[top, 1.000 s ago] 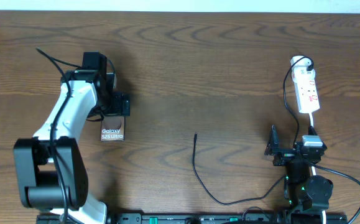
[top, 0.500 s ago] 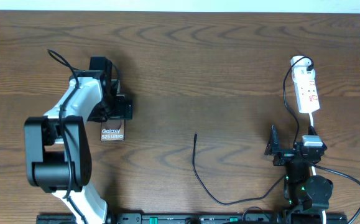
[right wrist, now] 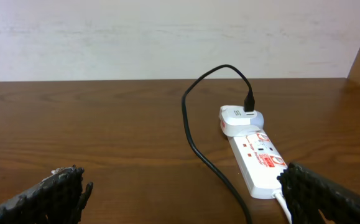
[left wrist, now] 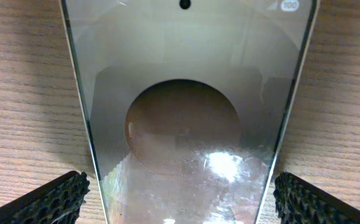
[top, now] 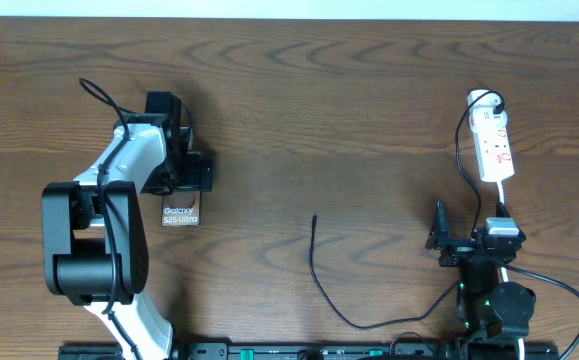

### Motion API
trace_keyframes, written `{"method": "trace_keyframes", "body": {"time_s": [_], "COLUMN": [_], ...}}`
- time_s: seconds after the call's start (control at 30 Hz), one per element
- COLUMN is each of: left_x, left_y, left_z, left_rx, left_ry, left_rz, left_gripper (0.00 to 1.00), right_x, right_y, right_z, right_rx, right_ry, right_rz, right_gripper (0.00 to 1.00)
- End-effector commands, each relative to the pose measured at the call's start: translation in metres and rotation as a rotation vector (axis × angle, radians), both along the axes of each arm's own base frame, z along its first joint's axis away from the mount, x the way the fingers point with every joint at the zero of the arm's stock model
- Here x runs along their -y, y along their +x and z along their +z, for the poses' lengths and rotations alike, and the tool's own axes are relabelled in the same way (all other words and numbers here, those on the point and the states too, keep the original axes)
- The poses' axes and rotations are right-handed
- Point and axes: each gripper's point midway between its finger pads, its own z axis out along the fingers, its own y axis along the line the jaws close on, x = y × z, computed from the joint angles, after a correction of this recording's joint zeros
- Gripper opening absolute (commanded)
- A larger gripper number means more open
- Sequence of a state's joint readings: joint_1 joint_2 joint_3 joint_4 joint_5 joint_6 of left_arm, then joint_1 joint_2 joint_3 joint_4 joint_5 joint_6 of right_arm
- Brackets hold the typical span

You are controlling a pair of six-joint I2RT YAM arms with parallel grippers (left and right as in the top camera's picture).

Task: Plug charger to phone and switch on socket
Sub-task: 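Close the left gripper on the phone's sides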

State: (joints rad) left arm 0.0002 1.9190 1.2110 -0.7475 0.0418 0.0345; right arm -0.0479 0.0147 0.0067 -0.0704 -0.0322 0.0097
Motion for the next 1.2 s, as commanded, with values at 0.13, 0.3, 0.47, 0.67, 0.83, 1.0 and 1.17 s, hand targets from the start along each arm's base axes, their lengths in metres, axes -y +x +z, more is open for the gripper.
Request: {"method": "trace_keyframes", "body": {"time_s": [0.13,0.3,0.47,0.67,0.83,1.0,1.17], "left_x": [-0.0078,-0.0076,-0.0072,-0.0072,-0.0072,-0.0071,-0.006], "left_y": [-0.0033,-0.0034,-0.004,-0.0046,-0.0073,-0.0094,-0.0092], "left_z": [-0.0057,-0.0057,-0.0062,-0.007,-0.0087,-0.0118,-0.0125], "left_rx": [-0.013,-0.013,-0.015,-0.015,-0.023,-0.024,-0.022], "left_ry": [0.035,0.034,0.032,0.032,0.031,0.031,0.026], "left_rz": [-0.009,-0.008,-0.008,-0.008,-0.009,-0.008,-0.008], "left_gripper": [0.98,0.98,0.98,0.98,0.98,0.98,0.98], "right_x": [-0.0017,-0.0017,-0.0017,-0.0017,-0.0017,-0.0017,-0.0017], "right_y": [-0.0002,-0.0002,-0.0002,-0.0002,-0.0002,-0.0002,-0.0002], "right_z": [-0.0007,-0.0007,-0.0007,-0.0007,-0.0007,-0.0007,-0.0007], "right_rx": [-0.002,-0.002,-0.002,-0.002,-0.002,-0.002,-0.002], "right_ry": [-0.015,-0.015,-0.015,-0.015,-0.015,-0.015,-0.015], "right_rz": [0.007,0.007,0.007,0.007,0.007,0.007,0.007], "right_gripper": [0.99,0.99,0.99,0.99,0.99,0.99,0.99]}}
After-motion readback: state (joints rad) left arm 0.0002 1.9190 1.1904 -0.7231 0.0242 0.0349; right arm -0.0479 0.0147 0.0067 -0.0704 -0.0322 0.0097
